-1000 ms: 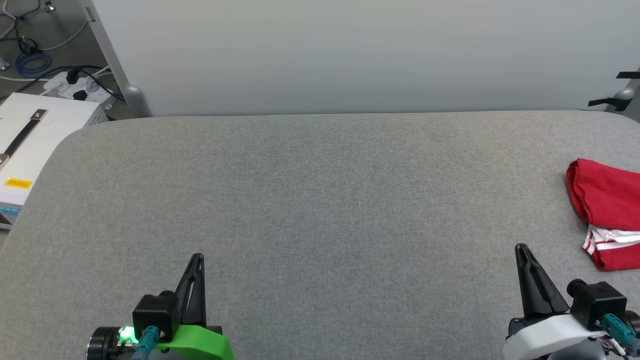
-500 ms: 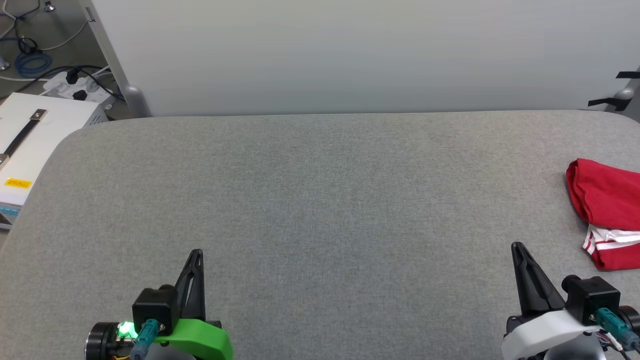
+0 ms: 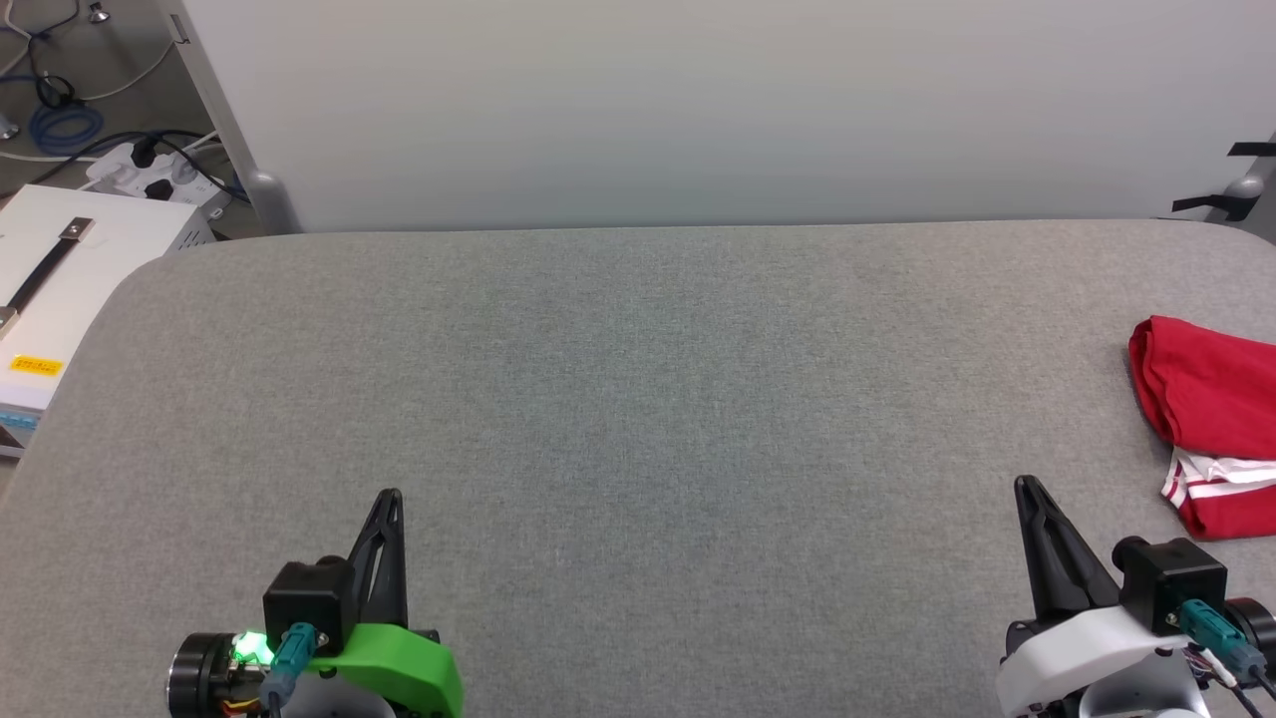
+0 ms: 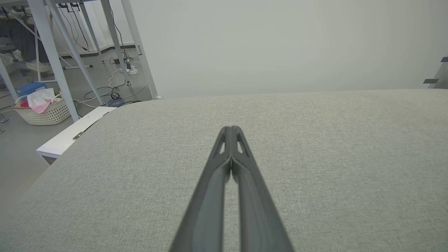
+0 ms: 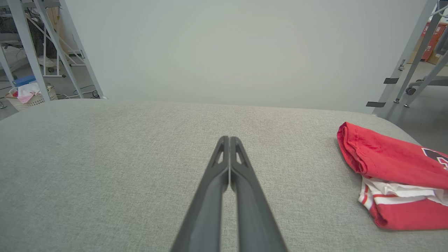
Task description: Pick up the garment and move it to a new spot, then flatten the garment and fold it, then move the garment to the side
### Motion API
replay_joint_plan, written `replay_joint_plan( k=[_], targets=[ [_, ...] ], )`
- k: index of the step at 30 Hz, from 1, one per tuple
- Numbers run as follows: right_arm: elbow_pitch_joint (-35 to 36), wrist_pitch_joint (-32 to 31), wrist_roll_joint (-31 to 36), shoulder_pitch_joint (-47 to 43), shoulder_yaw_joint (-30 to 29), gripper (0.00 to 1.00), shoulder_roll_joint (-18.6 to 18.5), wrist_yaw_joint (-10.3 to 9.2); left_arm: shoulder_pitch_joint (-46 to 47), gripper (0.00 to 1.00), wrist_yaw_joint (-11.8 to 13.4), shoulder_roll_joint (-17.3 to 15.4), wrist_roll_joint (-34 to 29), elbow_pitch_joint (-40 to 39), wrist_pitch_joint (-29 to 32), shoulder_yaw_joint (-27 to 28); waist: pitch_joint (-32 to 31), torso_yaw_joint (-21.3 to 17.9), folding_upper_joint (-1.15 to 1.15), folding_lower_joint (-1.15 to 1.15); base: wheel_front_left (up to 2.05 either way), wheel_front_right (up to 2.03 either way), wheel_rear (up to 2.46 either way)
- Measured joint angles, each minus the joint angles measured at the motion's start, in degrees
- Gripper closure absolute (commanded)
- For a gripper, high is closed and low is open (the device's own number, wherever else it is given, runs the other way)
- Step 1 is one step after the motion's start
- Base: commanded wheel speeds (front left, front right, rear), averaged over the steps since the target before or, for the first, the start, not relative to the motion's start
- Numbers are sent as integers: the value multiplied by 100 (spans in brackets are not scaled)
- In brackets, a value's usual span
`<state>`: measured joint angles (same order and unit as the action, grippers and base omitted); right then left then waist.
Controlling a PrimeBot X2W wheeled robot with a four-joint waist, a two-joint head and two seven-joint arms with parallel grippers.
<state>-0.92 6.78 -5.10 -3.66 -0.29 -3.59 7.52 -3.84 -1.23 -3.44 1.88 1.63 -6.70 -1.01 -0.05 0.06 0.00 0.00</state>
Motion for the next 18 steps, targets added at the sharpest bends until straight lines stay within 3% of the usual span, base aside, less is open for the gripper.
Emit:
replay_joint_plan(
  k=[18],
  targets=[
    [13, -212, 143, 70, 9, 100, 10, 0, 76, 100, 23, 7, -52, -35, 219, 25, 2, -2, 0, 0, 0, 0, 0]
  ],
)
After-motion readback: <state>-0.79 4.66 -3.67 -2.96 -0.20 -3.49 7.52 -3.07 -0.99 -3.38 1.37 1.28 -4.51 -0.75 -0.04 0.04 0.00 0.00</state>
